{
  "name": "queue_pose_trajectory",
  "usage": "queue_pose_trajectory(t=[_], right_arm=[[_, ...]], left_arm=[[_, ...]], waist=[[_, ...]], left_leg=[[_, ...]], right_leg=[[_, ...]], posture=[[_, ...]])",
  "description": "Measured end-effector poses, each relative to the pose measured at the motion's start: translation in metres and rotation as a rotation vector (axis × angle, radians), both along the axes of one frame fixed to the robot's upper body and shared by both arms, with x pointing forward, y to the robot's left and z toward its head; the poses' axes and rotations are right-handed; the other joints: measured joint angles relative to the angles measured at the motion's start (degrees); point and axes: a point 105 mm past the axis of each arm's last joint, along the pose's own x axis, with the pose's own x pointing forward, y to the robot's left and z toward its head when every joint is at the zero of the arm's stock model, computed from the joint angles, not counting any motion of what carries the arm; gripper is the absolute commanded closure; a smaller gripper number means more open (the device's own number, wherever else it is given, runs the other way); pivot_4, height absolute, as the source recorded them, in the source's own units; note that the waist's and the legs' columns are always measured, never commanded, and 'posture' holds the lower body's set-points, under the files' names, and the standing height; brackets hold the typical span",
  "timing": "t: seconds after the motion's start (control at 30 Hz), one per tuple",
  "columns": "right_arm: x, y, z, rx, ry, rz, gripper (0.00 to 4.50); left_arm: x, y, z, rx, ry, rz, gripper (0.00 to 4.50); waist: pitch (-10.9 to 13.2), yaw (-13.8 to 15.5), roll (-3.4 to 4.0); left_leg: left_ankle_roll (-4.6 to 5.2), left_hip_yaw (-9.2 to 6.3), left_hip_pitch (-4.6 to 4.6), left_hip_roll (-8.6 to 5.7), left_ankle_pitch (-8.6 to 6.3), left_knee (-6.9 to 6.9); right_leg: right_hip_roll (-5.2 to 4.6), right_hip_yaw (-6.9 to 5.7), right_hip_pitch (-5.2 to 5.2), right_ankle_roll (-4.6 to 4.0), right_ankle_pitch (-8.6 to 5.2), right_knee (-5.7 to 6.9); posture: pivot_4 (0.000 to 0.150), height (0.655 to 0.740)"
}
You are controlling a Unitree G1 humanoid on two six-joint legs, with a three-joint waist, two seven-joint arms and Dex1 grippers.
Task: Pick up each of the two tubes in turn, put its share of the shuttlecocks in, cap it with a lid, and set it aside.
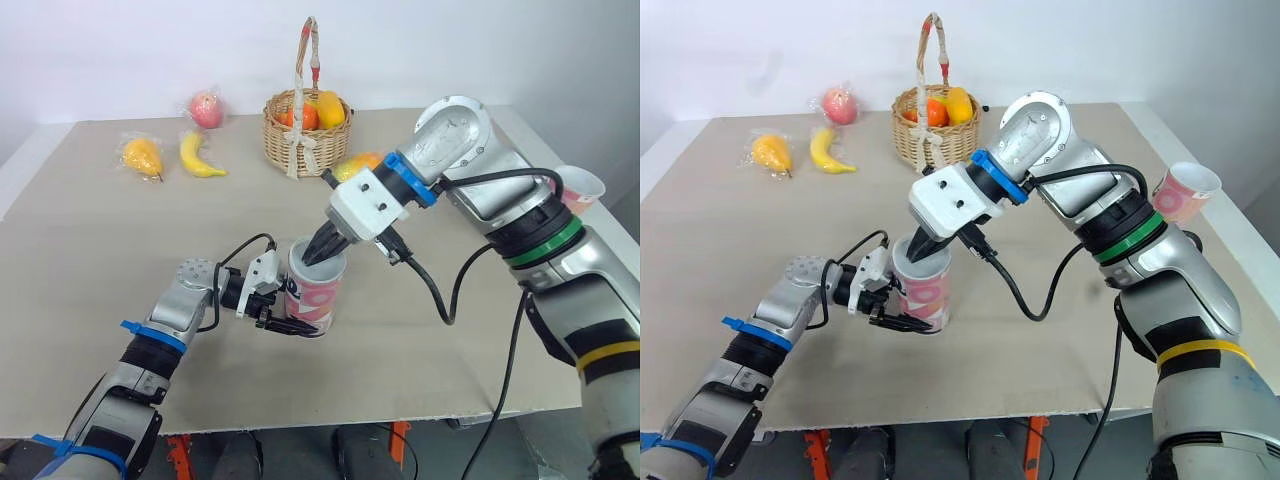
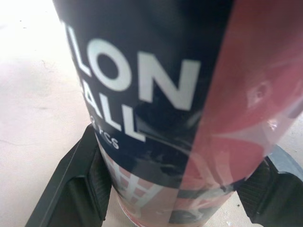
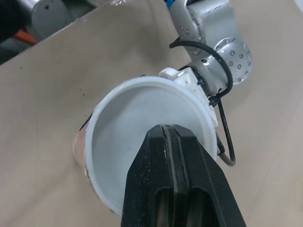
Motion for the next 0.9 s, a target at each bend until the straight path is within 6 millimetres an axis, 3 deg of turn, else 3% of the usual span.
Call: queue_pose_trajectory(t=[0.23, 0.63, 0.77, 0.9], right_arm=[[0.001, 0.003, -0.005, -0.041, -0.076, 0.050, 4.48], [0.006, 0.009, -0.011, -0.033, -0.025, 0.033, 4.48], [0.001, 0.005, -0.002, 0.062, 0.195, -0.042, 4.48], [0.000, -0.012, 0.032, 0.213, 0.270, -0.096, 4.48]], left_arm=[[0.000, 0.001, -0.002, 0.004, 0.005, 0.011, 1.43], [-0.001, 0.005, -0.009, 0.006, 0.026, 0.037, 1.43], [-0.002, 0.004, -0.006, -0.006, 0.014, 0.030, 1.43], [-0.004, 0.003, -0.004, -0.034, 0.008, 0.025, 1.43]], waist=[[-0.4, -0.1, -0.16], [-1.6, -0.3, -0.31], [-1.4, -0.3, -0.23], [-1.2, 0.0, -0.19]], left_leg=[[0.00, 0.00, 0.14, 0.01, 0.00, -0.01], [0.01, 0.00, 0.47, 0.19, -0.01, -0.30], [0.01, 0.00, 0.20, 0.20, -0.01, -0.34], [0.09, 0.00, -0.03, 0.18, -0.07, -0.35]], right_leg=[[0.01, 0.00, 0.10, -0.03, -0.02, 0.00], [0.20, 0.00, 0.21, -0.44, -0.19, 0.01], [0.21, 0.01, 0.00, -0.34, -0.15, 0.01], [0.20, 0.00, -0.17, -0.31, -0.28, 0.00]], posture=[[0.150, 0.7400], [0.150, 0.7400], [0.150, 0.7400], [0.150, 0.7400]])
